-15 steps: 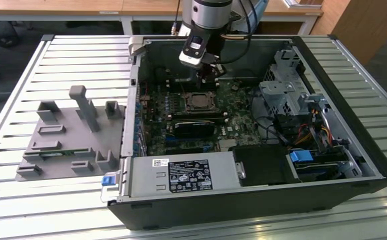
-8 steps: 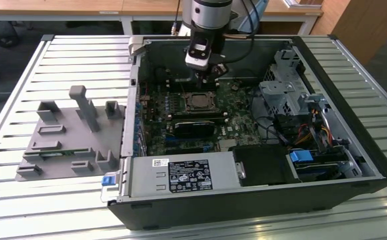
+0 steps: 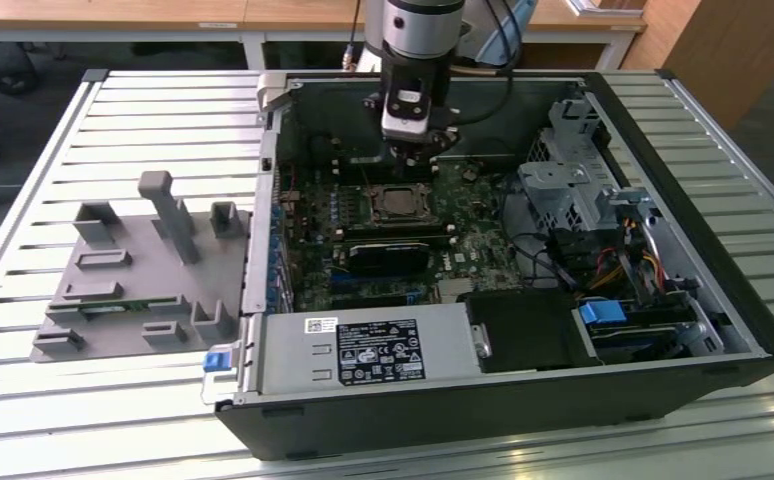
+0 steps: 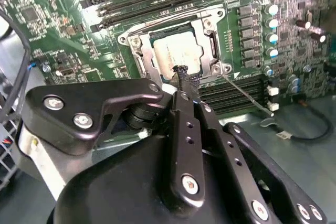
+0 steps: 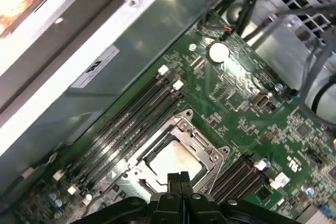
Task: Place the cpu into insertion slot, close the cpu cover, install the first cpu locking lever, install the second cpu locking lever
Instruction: 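Install the first cpu locking lever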
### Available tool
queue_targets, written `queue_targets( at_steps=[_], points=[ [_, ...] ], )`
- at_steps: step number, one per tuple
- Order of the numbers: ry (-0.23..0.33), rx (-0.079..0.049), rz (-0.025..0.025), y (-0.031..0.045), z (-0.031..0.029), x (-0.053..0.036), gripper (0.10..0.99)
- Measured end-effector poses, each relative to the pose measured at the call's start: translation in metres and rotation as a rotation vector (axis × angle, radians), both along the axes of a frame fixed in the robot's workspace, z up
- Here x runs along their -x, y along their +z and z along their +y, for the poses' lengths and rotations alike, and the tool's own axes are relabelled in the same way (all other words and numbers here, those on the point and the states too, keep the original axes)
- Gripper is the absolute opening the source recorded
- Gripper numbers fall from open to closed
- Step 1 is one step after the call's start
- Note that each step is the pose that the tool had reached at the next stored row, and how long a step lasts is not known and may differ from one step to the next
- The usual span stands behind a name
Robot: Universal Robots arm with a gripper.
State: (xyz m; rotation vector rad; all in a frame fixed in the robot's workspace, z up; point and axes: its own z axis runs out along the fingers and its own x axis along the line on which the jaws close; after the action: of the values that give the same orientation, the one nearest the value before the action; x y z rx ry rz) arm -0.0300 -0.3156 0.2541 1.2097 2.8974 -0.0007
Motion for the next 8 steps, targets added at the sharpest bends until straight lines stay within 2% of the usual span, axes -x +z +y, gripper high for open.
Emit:
queue_targets(
  at_steps=[8],
  points=[
    [0.107, 0.0, 0.0, -0.0002, 0.0, 0.0, 0.106]
  ],
)
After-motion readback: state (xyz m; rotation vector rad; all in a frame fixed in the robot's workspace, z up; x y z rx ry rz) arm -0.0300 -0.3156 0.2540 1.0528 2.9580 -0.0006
